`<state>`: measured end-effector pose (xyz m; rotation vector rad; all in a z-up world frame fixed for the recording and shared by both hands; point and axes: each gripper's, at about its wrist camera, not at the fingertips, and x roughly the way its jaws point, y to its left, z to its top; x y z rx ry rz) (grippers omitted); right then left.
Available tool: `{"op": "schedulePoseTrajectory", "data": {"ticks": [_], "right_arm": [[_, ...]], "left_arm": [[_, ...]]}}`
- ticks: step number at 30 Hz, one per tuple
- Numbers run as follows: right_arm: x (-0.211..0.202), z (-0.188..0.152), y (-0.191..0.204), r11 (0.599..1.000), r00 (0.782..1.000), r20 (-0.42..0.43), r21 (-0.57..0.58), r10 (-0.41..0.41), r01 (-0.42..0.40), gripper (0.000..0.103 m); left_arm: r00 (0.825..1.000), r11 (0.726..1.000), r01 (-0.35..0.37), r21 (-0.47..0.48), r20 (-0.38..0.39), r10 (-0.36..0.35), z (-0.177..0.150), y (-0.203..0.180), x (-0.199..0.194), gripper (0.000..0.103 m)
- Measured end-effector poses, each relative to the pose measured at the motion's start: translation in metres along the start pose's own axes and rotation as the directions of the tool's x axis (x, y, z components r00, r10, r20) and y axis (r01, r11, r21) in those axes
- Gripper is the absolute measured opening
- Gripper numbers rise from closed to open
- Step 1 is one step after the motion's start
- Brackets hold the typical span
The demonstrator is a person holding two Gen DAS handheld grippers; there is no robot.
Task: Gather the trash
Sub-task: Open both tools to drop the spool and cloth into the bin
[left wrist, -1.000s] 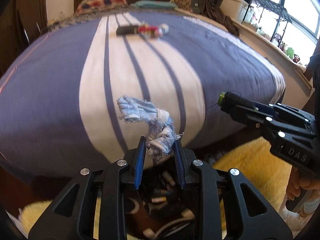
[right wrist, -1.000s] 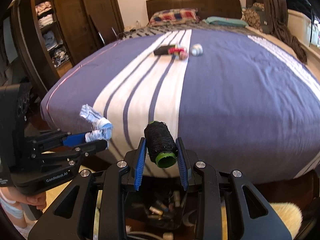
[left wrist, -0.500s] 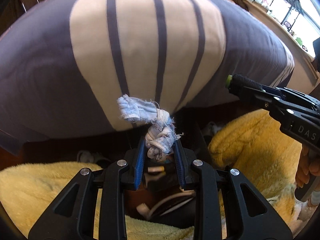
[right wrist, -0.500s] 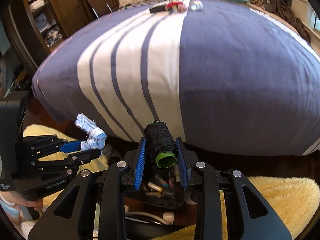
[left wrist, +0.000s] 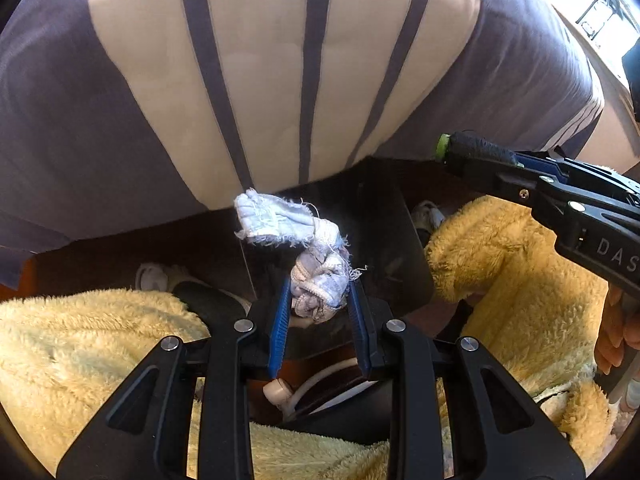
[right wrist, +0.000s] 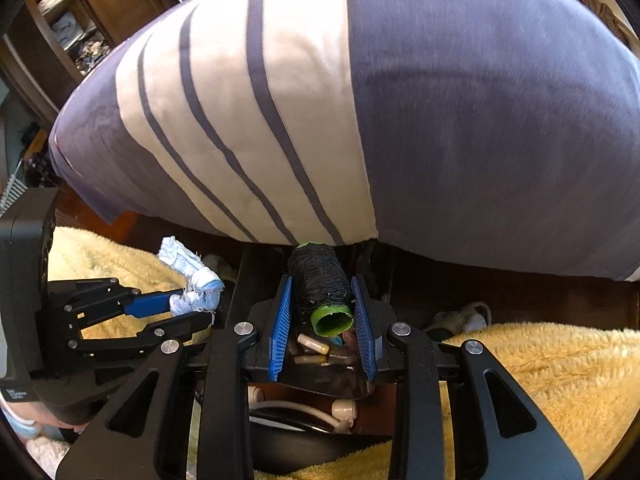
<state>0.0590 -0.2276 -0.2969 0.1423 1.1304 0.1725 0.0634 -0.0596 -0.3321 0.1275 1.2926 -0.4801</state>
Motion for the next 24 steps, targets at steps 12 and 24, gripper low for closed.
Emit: {"op": "schedulePoseTrajectory", "data": {"ticks": [12, 24], "right_arm": [[0.031, 0.002, -0.004, 0.999, 0.994, -0.099, 0.029, 0.038, -0.035, 0.031], [0.050, 0.008, -0.006, 0.999, 0.991, -0.129, 0.044, 0.038, -0.033, 0.039]], "left_arm": [[0.996, 0.999, 0.024, -0.026, -0.084, -0.027, 0.003, 0.008, 0.031, 0.026], [0.994, 0.998, 0.048, -0.035, -0.096, -0.052, 0.002, 0.010, 0.033, 0.048]]}}
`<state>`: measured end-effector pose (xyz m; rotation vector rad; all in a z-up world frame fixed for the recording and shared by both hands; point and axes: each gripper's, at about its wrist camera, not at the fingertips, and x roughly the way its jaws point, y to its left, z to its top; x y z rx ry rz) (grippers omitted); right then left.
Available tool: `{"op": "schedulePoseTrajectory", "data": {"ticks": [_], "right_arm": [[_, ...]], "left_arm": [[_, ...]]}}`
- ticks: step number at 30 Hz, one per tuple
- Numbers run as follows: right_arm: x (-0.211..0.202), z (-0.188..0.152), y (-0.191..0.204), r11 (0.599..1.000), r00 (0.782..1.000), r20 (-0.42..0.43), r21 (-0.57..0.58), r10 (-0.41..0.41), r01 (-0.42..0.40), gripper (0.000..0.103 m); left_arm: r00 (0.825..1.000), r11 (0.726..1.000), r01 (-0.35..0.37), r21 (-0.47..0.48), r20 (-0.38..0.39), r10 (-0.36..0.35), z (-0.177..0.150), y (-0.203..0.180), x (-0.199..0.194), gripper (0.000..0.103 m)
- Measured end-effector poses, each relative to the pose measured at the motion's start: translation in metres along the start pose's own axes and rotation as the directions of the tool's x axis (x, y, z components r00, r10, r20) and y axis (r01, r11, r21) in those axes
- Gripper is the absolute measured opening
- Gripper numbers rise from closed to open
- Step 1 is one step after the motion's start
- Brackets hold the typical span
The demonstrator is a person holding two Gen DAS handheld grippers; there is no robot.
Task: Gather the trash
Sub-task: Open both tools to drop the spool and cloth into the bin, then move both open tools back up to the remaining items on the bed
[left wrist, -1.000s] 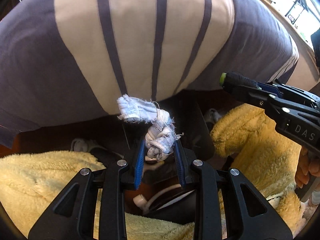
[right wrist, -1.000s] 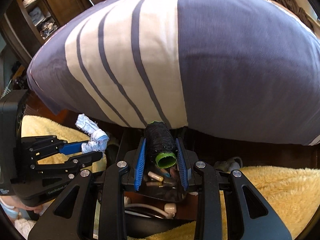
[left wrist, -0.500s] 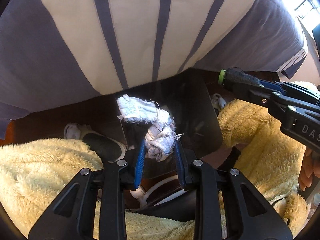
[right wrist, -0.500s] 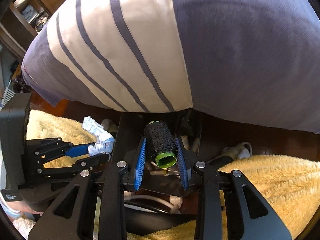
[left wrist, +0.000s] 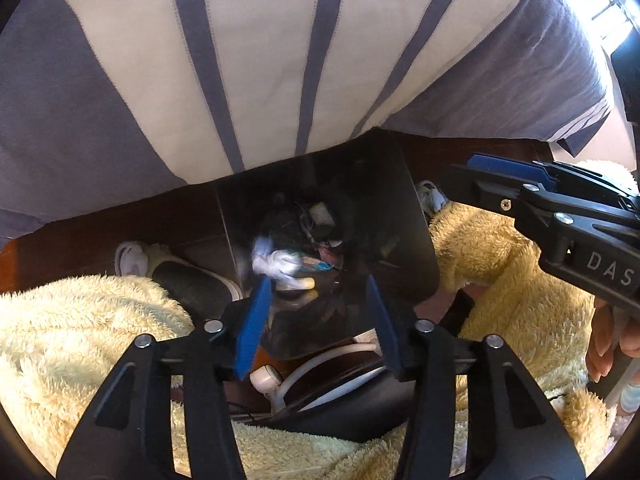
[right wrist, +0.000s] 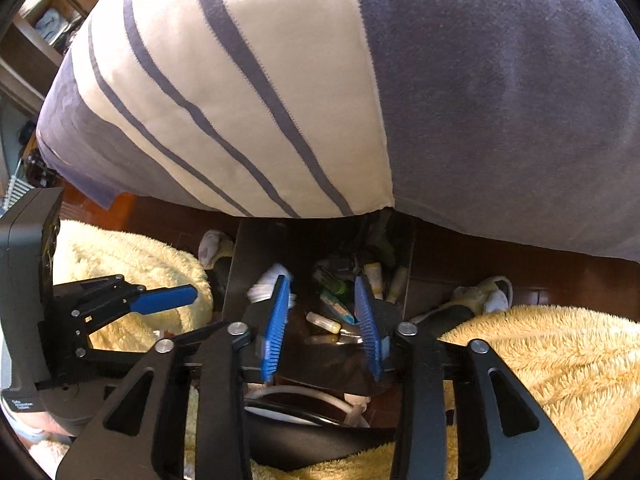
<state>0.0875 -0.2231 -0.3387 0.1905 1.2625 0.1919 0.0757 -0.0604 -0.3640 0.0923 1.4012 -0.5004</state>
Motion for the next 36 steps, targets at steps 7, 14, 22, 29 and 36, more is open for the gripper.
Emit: {"op": "schedulePoseTrajectory", "data": {"ticks": [7, 14, 22, 29, 36], "right_arm": [[-0.018, -0.003, -0.005, 1.000, 0.999, 0.049, 0.022, -0.018, 0.017, 0.063], [-0.030, -0.004, -0.006, 0.998, 0.995, 0.081, 0.034, -0.060, 0.058, 0.089], [-0.051, -0.006, -0.009, 0.998, 0.991, 0.127, 0.044, -0.039, 0.033, 0.094], [-0.079, 0.001, -0.014, 0.997, 0.980, 0.195, 0.074, -0.049, 0.035, 0.095], [-0.115, 0.017, -0.029, 0.993, 0.955, 0.286, 0.106, -0.077, 0.049, 0.096]], "left_arm": [[0.999, 1.000, -0.018, -0.004, 0.029, 0.018, -0.001, 0.000, -0.011, 0.056], [0.996, 0.999, -0.043, 0.001, 0.080, 0.042, 0.001, -0.006, -0.030, 0.072], [0.987, 0.998, -0.058, -0.002, 0.148, 0.058, 0.003, -0.008, -0.057, 0.092], [0.965, 0.996, -0.086, -0.023, 0.247, 0.089, 0.013, -0.001, -0.098, 0.095], [0.934, 0.992, -0.109, -0.056, 0.335, 0.122, 0.029, 0.009, -0.137, 0.095]]}}
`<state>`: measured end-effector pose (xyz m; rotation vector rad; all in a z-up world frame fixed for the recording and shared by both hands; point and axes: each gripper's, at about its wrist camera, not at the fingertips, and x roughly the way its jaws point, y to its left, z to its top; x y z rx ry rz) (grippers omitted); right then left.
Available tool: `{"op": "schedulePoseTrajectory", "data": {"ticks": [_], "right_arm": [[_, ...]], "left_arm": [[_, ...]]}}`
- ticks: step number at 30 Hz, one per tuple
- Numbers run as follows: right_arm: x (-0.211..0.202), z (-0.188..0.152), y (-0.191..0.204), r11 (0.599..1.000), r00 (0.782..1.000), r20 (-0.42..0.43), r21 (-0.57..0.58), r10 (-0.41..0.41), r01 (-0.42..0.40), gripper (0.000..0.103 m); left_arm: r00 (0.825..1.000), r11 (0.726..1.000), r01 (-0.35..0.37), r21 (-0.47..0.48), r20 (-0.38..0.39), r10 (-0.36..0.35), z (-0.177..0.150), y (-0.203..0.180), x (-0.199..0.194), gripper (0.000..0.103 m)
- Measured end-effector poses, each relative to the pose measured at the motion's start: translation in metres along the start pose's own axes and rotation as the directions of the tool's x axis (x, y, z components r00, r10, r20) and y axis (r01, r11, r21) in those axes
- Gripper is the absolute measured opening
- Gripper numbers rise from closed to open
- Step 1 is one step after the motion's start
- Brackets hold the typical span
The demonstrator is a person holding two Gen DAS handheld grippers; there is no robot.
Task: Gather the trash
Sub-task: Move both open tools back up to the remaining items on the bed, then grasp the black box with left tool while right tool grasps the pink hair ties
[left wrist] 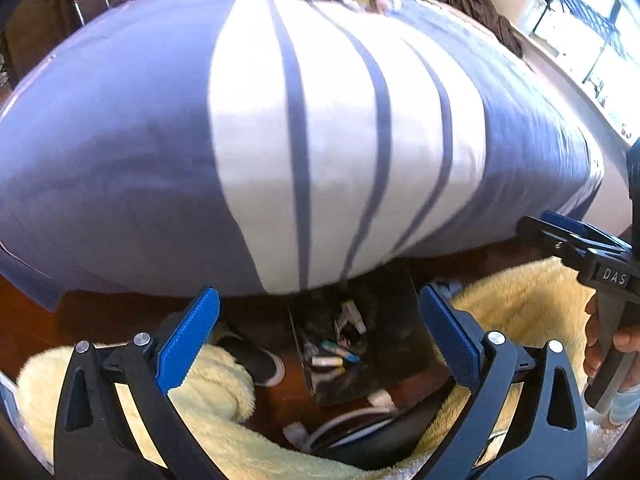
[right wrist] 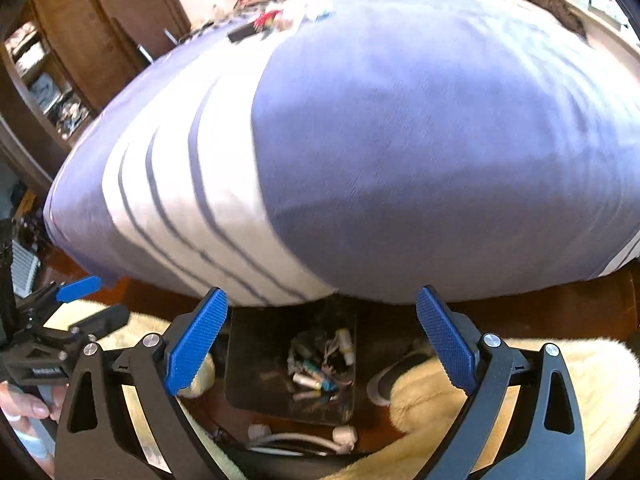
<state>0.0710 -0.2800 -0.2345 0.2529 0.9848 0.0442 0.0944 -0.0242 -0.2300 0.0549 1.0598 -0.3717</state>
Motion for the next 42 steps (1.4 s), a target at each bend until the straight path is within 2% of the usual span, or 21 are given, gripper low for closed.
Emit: {"op": "schedulePoseTrajectory", "data": {"ticks": [8, 18, 25, 32, 37, 42], "right_arm": [[-0.018, 0.043, -0.002, 0.998, 0.994, 0.097, -0.041, -0.045, 0.049, 0.096], [-0.016, 0.109, 0.008, 0.991, 0.982, 0.173, -0.098, -0.078, 0.096, 0.096], [0.005, 0.157, 0.013, 0.990, 0.979, 0.186, -0.102, -0.081, 0.101, 0.096], [0.039, 0.201, 0.032, 0.986, 0.984, 0.173, -0.153, -0.047, 0.074, 0.095], [0.071, 0.233, 0.045, 0.982, 0.987, 0.158, -0.178, -0.026, 0.055, 0.076], [0.103, 0.256, 0.059, 0.974, 0.991, 0.131, -0.220, -0.020, 0.049, 0.074]], "left_arm": [[0.995, 0.999, -0.045, -0.009, 0.084, 0.046, 0.041, 0.012, -0.019, 0.095], [0.981, 0.994, -0.106, 0.023, 0.164, 0.101, 0.109, 0.022, -0.022, 0.095], [0.978, 0.991, -0.125, 0.044, 0.176, 0.115, 0.150, 0.023, -0.005, 0.095], [0.982, 0.991, -0.124, 0.043, 0.146, 0.117, 0.182, 0.030, 0.024, 0.095], [0.984, 0.990, -0.130, 0.048, 0.132, 0.122, 0.201, 0.032, 0.043, 0.095], [0.985, 0.990, -0.131, 0.057, 0.121, 0.124, 0.218, 0.033, 0.059, 0.095]]}}
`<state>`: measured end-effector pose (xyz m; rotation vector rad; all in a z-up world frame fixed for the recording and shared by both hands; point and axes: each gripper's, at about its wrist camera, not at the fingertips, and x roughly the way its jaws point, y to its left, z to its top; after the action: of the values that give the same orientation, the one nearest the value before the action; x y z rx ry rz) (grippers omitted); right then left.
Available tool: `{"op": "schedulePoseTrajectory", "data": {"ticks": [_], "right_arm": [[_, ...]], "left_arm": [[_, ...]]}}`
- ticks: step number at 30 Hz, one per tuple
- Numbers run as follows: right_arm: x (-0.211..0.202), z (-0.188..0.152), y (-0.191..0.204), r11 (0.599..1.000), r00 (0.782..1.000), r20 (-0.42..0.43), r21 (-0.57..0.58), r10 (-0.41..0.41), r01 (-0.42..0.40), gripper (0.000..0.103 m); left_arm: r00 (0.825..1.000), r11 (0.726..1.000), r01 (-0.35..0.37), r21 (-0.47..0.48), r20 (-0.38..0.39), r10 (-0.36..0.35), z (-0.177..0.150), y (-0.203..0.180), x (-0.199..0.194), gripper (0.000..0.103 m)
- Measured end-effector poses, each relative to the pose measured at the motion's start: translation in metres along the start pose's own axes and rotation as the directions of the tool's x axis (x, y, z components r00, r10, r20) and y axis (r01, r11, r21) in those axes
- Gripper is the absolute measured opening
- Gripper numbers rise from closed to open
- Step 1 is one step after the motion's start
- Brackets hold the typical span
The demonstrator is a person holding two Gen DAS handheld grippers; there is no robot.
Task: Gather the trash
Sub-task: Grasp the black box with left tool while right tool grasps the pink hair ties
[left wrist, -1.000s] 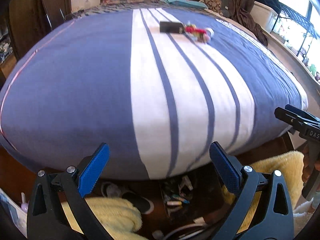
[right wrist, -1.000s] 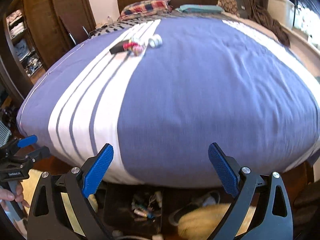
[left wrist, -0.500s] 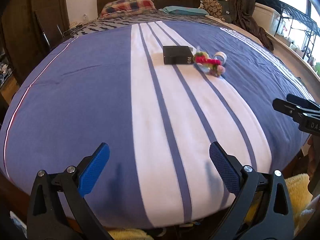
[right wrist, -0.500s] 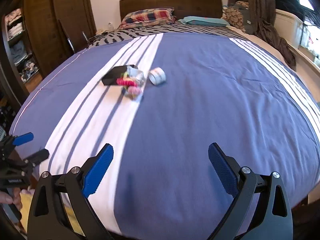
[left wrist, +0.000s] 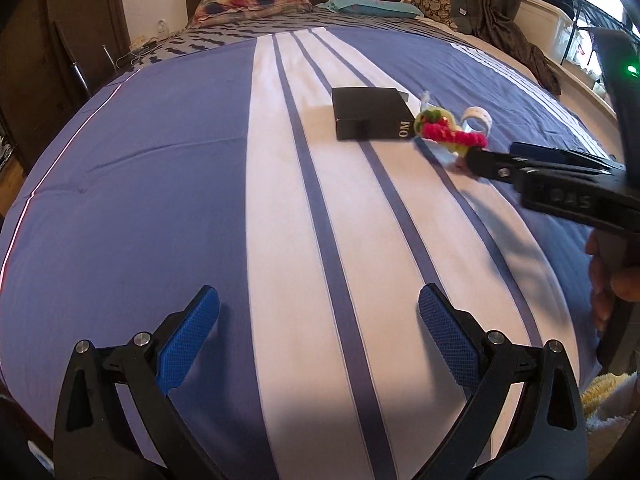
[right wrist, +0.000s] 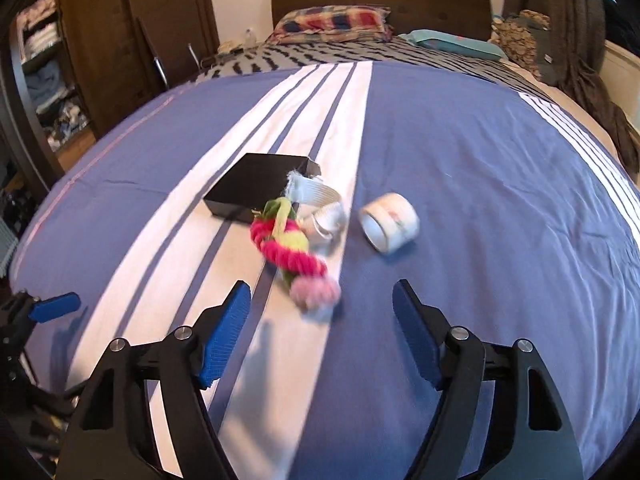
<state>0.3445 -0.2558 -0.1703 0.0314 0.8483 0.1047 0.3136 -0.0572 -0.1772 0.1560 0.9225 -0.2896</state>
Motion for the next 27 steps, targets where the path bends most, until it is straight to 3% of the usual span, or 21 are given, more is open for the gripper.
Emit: {"op": "schedulePoseTrajectory", "data": {"ticks": [2, 4, 7, 18, 27], "right_arm": [[0.010, 0.003, 0.004, 1.000, 1.000, -0.017, -0.014, 0.007, -0.007, 0.068], [0.016, 0.005, 0.005, 1.000, 0.999, -0.035, -0.015, 0.026, -0.026, 0.040], [0.011, 0.003, 0.002, 0.999, 0.999, -0.021, 0.001, 0.050, -0.050, 0.026], [-0.026, -0.004, -0.034, 0.999, 0.997, 0.071, 0.033, 0.018, -0.020, 0.023], [-0.040, -0.009, -0.053, 0.999, 0.994, 0.109, 0.047, 0.008, -0.014, 0.023]], "left_arm": [[1.000, 1.000, 0.000, -0.003, -0.004, 0.000, 0.007, 0.001, 0.007, 0.095], [1.000, 1.000, 0.005, -0.005, -0.006, -0.005, 0.015, 0.001, 0.013, 0.095], [1.000, 1.000, 0.014, -0.006, -0.009, -0.014, 0.029, 0.000, 0.024, 0.095], [0.998, 0.999, 0.041, 0.002, 0.055, -0.041, 0.100, -0.016, 0.051, 0.095], [0.998, 0.999, 0.045, 0.015, 0.038, -0.046, 0.137, -0.036, 0.085, 0.095]]}}
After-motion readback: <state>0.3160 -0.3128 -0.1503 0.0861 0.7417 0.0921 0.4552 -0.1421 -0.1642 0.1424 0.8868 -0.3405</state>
